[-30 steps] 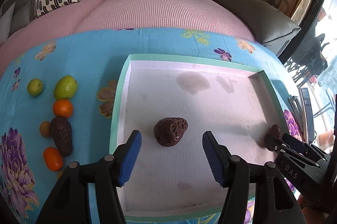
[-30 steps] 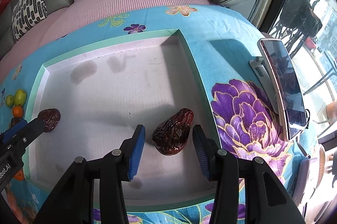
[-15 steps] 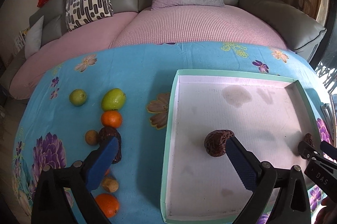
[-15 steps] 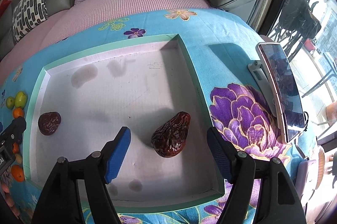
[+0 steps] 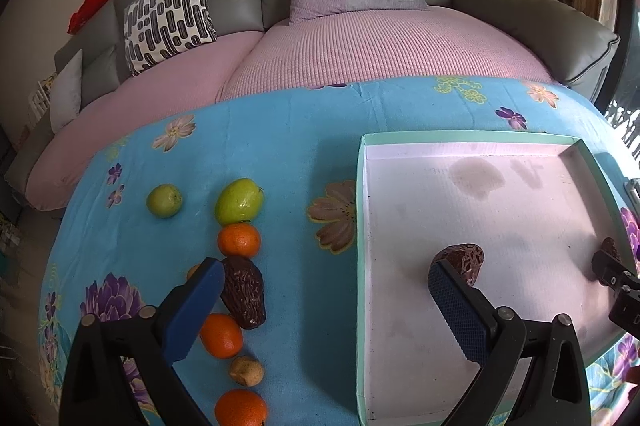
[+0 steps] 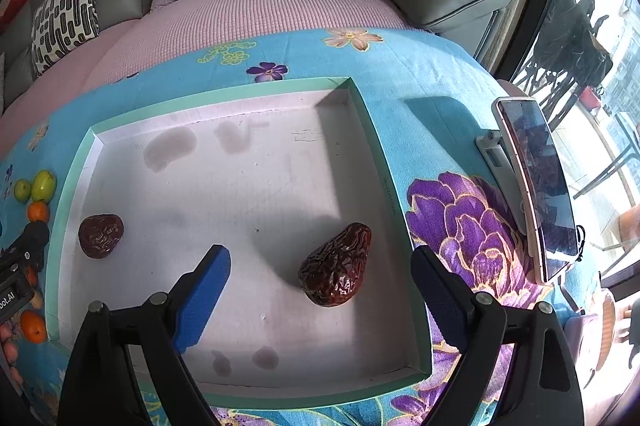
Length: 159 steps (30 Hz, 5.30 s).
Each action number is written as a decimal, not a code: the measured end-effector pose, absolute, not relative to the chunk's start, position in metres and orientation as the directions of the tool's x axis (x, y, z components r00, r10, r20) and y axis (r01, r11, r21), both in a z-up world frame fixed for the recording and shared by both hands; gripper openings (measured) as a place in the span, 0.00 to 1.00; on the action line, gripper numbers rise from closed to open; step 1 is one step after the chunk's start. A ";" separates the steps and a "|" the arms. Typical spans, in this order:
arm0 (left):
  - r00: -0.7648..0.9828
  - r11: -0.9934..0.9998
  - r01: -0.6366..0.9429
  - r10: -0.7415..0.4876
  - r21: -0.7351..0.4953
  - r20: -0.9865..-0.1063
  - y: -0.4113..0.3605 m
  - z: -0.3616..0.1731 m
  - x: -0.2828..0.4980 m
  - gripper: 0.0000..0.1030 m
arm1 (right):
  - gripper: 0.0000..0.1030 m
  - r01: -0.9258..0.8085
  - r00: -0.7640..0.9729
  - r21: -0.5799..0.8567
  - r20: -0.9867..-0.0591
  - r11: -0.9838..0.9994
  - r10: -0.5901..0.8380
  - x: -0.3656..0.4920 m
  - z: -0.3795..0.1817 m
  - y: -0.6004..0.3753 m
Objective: Organize fruits
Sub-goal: 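Move both open grippers back toward the fruit row, then grasp a dark red date with the right gripper while the left gripper grasps a small brown fruit, then carry the date and the brown fruit over the white tray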
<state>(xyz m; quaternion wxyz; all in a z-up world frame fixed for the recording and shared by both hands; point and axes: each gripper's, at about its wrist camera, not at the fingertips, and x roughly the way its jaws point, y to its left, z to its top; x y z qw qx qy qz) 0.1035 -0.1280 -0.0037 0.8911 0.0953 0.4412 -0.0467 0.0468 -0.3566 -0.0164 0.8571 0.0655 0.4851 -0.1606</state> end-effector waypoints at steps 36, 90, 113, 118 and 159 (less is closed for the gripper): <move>0.639 0.999 0.030 -0.035 -0.020 -0.768 0.007 0.016 0.118 1.00 | 0.90 0.124 0.689 -0.006 -0.719 0.992 -0.091 0.068 0.022 -0.256; 0.541 0.947 -0.099 -0.205 -0.305 -0.815 0.091 -0.029 0.152 0.89 | 0.37 -0.255 0.538 0.095 -0.813 0.962 0.223 0.125 -0.046 -0.081; 0.411 0.928 0.052 -0.356 -0.368 -0.839 0.038 -0.049 0.145 0.36 | 0.33 -0.154 0.659 0.080 -0.734 0.985 0.163 0.107 0.001 -0.147; 0.398 0.937 0.055 -0.338 -0.346 -0.853 0.032 -0.054 0.147 0.25 | 0.33 -0.168 0.649 0.066 -0.743 0.984 0.161 0.108 -0.003 -0.144; 0.468 0.913 -0.070 -0.327 -0.403 -0.821 0.078 -0.039 0.145 0.25 | 0.35 -0.185 0.595 -0.371 -0.779 0.910 -0.196 0.146 -0.064 -0.078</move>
